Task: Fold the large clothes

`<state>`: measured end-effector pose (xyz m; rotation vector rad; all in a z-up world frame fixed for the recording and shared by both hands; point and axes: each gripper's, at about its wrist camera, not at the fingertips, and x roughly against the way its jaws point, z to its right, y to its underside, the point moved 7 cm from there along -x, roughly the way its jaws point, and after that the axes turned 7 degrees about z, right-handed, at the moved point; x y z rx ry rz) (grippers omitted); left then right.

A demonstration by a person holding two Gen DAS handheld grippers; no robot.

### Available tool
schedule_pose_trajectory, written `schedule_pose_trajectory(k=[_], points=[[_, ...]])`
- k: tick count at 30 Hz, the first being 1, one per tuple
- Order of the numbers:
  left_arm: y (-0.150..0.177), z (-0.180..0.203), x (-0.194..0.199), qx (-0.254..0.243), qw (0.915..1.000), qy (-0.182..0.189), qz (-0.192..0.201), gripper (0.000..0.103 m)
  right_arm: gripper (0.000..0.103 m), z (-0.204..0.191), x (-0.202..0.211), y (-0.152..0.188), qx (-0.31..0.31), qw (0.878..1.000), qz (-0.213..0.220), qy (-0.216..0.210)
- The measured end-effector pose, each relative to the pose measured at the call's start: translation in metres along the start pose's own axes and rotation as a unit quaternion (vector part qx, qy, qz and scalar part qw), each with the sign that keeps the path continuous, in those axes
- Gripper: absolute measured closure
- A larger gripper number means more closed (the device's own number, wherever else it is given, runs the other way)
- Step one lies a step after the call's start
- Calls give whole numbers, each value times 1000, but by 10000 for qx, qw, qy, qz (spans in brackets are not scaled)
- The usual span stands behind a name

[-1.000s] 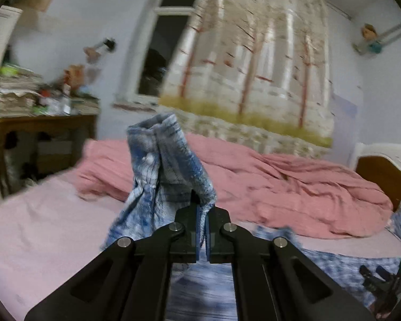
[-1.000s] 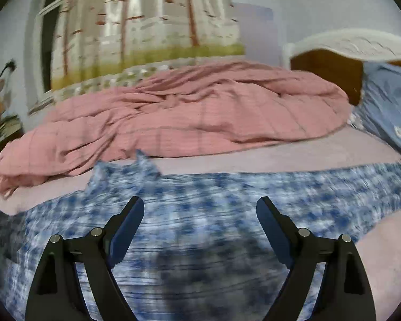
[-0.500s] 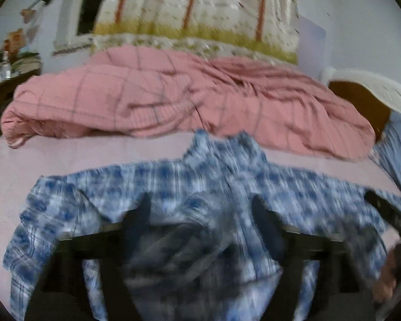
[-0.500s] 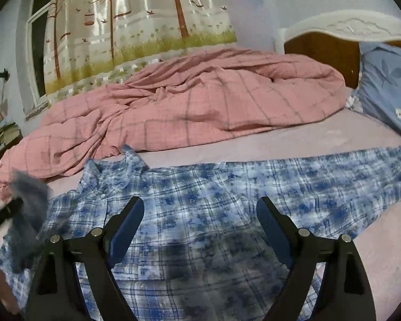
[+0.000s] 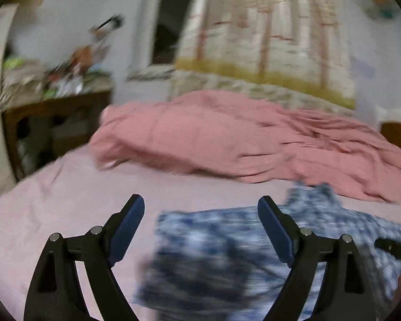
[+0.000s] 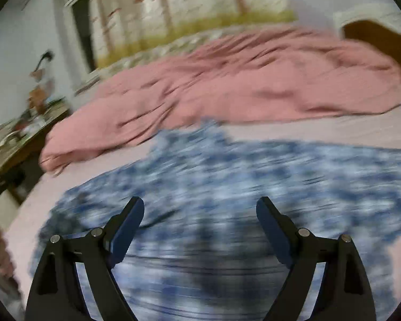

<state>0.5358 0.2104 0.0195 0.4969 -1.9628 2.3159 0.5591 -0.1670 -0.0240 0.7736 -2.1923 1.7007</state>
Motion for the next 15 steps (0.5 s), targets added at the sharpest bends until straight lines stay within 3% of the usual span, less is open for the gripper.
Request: schedule_pose_trajectory(k=[1,3,5,8,10,11,13,15], points=[[5,-14,-8,97,9998,-110,-103,17,18,-13,-21,1,40,9994,-300,-184],[18,-37,-24,270,9986,-322,-335,18,22,-25,-59,4,311,9975,-633,92],[29,-48,-36,594,9962,-184,-617,19,30,-29,-95,13,497,9925,-1044,402],[35,-49,-41,791,9940,-65,-758,19,44,-27,-125,28,475,9854,-1586,401],[34,-44,-37,729,9949,-42,-697,19,54,-30,-127,32,589,9847,-1621,237],[33,-41,-35,687,9955,-43,-655,19,69,-33,-125,34,680,9848,-1594,102],[30,-35,-34,603,9960,38,-661,20,90,-43,-117,39,690,9834,-1621,-442],[30,-26,-35,493,9960,165,-722,23,95,-45,-103,35,706,9861,-1417,-495]])
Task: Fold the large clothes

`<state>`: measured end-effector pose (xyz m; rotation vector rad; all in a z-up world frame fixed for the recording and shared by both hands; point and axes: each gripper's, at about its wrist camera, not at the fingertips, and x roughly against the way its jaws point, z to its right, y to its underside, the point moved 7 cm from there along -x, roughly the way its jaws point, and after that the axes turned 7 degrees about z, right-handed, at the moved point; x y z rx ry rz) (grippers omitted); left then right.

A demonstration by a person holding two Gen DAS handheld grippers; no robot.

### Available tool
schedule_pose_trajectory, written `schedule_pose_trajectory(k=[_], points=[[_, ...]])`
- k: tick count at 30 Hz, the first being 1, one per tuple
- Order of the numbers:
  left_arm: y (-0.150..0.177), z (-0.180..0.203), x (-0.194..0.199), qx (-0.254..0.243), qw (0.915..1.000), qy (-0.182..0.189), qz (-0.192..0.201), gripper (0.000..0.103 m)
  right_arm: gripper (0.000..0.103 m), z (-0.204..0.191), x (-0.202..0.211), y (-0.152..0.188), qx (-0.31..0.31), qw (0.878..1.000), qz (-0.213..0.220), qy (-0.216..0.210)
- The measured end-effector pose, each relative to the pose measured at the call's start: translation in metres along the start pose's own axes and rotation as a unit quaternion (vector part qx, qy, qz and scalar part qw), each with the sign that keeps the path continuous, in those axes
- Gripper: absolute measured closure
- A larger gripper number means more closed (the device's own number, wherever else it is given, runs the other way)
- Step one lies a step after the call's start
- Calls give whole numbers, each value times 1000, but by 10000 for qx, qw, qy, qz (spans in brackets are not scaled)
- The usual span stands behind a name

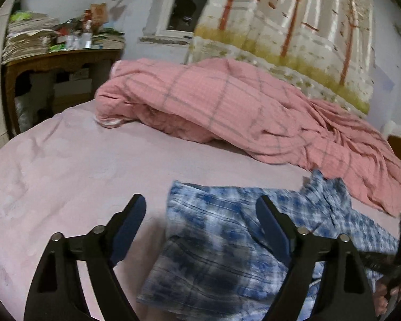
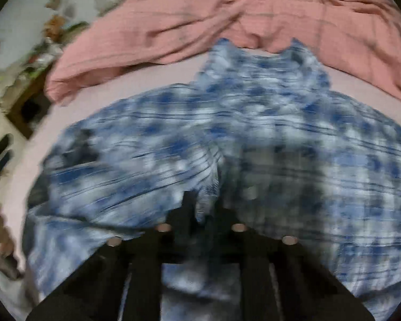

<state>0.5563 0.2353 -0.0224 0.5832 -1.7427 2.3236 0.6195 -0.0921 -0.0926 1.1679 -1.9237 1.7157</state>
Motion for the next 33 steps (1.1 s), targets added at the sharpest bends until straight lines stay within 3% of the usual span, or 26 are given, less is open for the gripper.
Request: schedule_pose_trajectory(k=[3,7,11,15,18,21,27,33], points=[[2,7,0,-168,9998,-52,-12,24,97,13,36,-10,-41,9974,646,308],[8,12,-8,-328,9992,-97,-226,24,97,54,88,-24,57,9794,1393,1459],[40,20,-38,-588,9935,-176,-961,25,97,93,89,-10,-152,9790,1090,1719],[74,20,-65,-920,9830,-445,-1522,34,97,120,78,11,-462,9793,1045,1670],[79,22,-69,-1135,9792,-674,-1543,34,96,129,72,13,-648,9808,938,1585],[83,12,-73,-1220,9721,-1208,-1598,34,95,135,77,13,-807,9813,993,1440],[81,-11,-74,-757,9748,-1409,-1555,34,95,135,57,10,-798,9861,753,1245],[80,-2,-73,-1119,9708,-1549,-1449,36,95,141,57,6,-975,9828,910,1277]])
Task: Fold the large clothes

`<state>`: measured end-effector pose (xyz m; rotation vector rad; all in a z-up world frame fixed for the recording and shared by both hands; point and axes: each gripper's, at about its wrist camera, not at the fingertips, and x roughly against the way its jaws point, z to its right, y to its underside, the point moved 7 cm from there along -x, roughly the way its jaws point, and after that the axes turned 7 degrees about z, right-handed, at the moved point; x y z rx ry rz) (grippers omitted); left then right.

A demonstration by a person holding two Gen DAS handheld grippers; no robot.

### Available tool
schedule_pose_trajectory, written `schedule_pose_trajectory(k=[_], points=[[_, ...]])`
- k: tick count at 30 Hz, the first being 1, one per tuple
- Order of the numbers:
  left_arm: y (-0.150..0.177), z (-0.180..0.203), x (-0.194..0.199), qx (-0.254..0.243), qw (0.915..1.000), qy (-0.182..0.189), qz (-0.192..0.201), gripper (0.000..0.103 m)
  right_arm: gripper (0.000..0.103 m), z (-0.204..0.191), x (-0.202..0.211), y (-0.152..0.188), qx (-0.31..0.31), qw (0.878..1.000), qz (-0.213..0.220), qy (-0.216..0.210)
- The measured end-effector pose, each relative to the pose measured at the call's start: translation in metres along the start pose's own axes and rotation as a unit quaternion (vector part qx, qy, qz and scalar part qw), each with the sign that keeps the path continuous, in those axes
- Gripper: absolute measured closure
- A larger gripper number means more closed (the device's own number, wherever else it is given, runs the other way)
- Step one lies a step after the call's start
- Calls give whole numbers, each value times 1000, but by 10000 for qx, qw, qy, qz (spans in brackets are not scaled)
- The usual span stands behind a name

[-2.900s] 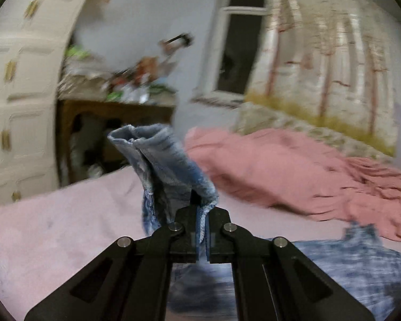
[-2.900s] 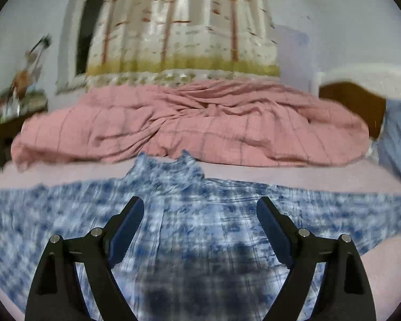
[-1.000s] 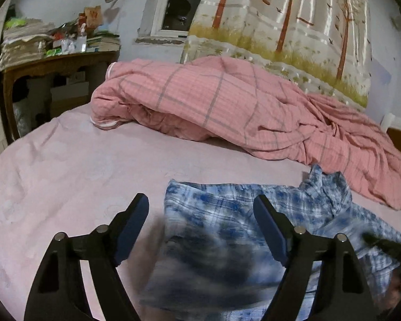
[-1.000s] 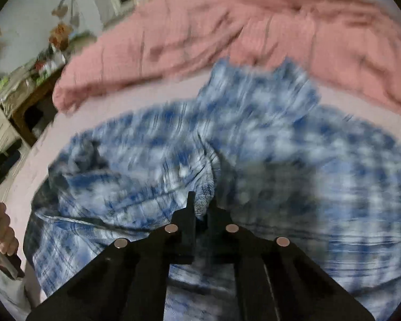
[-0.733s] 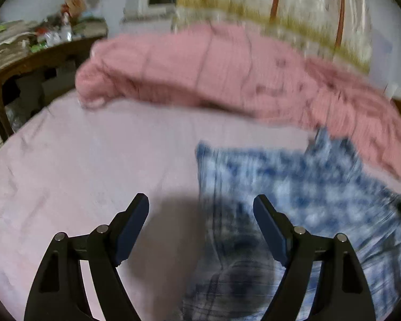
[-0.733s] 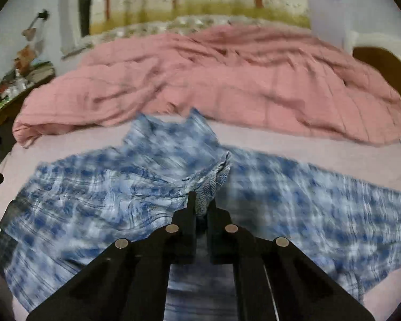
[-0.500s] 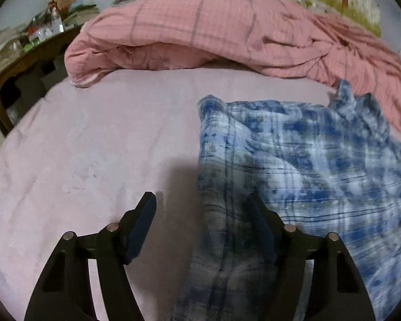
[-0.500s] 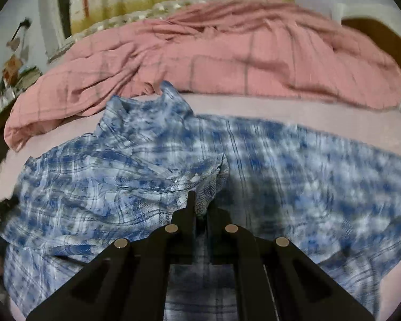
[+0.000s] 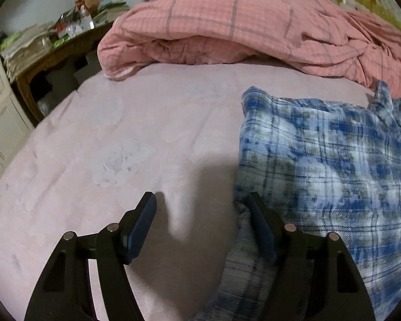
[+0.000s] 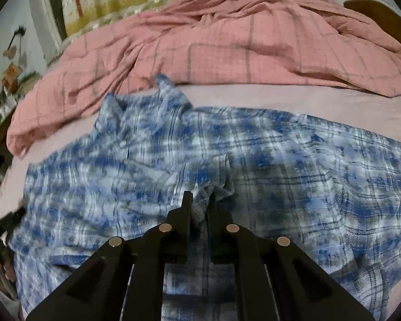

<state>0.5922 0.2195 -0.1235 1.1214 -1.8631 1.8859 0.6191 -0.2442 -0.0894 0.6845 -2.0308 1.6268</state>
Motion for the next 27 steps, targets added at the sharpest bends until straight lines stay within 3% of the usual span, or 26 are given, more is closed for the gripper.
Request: schedule_pose_trajectory(k=[4,7,11,13,15,17,18,20,21,22,24,27], points=[[-6,0,7,69,9994,288,164,38,94,11,11,-6,-255,9995,182,-49],[-20,2,31,-17,9969,383,683,38,94,10,21,-7,-115,9995,293,13],[-43,9,83,-113,9832,552,1739,37,94,-1,39,-15,74,9979,644,-54],[-49,12,110,-35,9712,766,2257,20,93,-6,48,-19,181,9961,864,-37],[-53,15,138,75,9535,971,2853,9,79,-9,55,-21,285,9944,1017,-9],[-56,16,161,153,9371,1179,3282,0,15,-10,68,-26,333,9888,1452,64],[-58,17,170,179,9306,1266,3429,0,6,-9,84,-30,328,9795,1979,161],[-62,23,183,130,9249,1452,3511,0,0,-4,111,-35,223,9613,2705,467],[-63,24,185,120,9252,1477,3494,0,0,-2,118,-38,165,9568,2824,667],[-63,25,186,142,9251,1494,3488,0,0,0,121,-41,149,9577,2772,762],[-62,30,187,142,9237,1660,3449,0,0,4,120,-47,40,9639,2606,555],[-59,38,176,43,9310,1577,3291,0,0,20,99,-49,-7,9745,2143,666]])
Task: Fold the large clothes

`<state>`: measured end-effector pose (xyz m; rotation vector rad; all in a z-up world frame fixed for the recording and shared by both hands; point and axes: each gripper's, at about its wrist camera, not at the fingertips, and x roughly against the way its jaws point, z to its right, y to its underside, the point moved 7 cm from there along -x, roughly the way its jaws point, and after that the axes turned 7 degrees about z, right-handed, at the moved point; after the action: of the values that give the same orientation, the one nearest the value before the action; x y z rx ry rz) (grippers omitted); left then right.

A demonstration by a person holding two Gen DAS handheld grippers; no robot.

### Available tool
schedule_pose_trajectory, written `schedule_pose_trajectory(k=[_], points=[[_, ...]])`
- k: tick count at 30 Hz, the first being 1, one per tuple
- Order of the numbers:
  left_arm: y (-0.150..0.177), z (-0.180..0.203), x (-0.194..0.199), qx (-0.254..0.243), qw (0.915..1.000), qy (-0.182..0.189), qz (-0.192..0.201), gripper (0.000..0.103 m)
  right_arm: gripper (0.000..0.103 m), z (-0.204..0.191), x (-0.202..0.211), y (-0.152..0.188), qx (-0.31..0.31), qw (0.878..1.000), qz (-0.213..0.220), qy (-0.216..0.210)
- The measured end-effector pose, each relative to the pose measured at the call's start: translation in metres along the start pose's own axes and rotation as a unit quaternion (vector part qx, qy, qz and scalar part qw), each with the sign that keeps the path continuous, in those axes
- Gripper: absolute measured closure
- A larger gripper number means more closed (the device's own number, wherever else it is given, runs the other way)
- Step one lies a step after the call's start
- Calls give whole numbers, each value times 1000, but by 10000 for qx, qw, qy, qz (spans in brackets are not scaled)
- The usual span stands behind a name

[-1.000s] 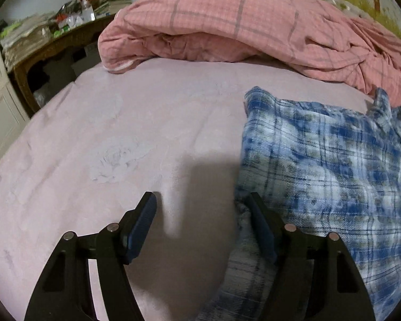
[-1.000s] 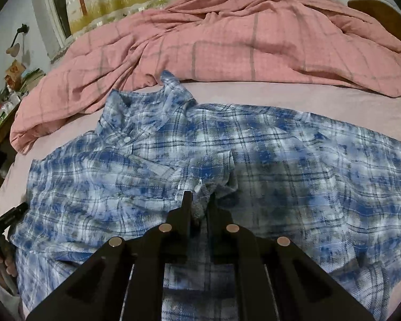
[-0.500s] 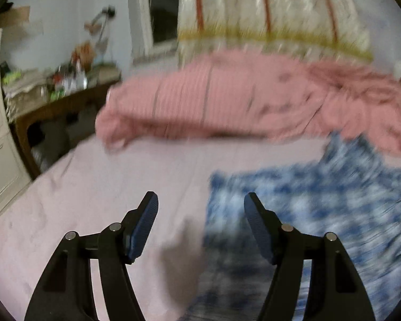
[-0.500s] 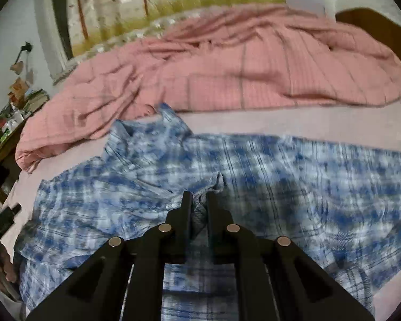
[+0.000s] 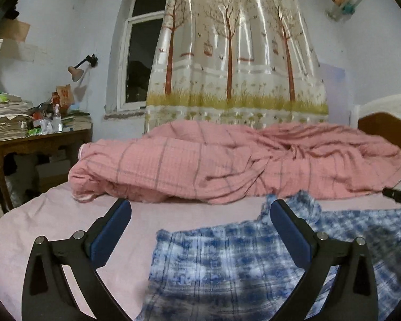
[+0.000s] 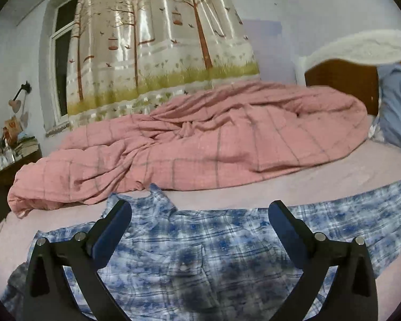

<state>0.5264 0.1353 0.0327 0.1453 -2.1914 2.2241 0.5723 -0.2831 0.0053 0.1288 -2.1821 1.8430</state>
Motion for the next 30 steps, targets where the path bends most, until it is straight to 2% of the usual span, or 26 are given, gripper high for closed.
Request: schedule_pose_trajectory(k=[1,3,5,8,12,14,15,17,18,19,25,28,30], points=[[5,2,-2,-12,10000,-20,-56,0,0,1,-14,8,240,9987,-446,45],[25,5,-17,-47,9995,-65,-321,0,1,-3,-33,20,668,9939,-877,-31],[48,8,-31,-227,9975,-179,-649,0,8,-15,-54,34,994,9858,-1340,-187],[72,6,-49,-306,9934,-214,-1080,0,19,-31,-86,58,1050,9706,-2097,-533],[76,2,-48,-116,9934,-211,-1124,0,23,-39,-109,82,1018,9592,-2606,-395],[76,2,-48,-109,9936,-205,-1103,0,34,-40,-117,93,836,9539,-2839,-489],[77,3,-49,-132,9934,-209,-1116,0,40,-40,-120,96,781,9534,-2873,-490],[77,2,-48,-153,9931,-212,-1142,0,63,-41,-121,96,796,9553,-2807,-481],[76,2,-47,-158,9931,-215,-1142,0,72,-42,-121,95,790,9561,-2779,-487],[76,2,-48,-150,9932,-215,-1135,0,89,-39,-121,92,756,9578,-2740,-423],[76,-1,-50,-101,9927,-290,-1164,0,90,-22,-108,48,739,9784,-1929,-30],[78,0,-52,-92,9921,-284,-1221,0,88,1,-101,27,910,9837,-1478,473],[76,1,-52,-110,9924,-277,-1192,0,88,22,-84,13,836,9883,-1108,623]])
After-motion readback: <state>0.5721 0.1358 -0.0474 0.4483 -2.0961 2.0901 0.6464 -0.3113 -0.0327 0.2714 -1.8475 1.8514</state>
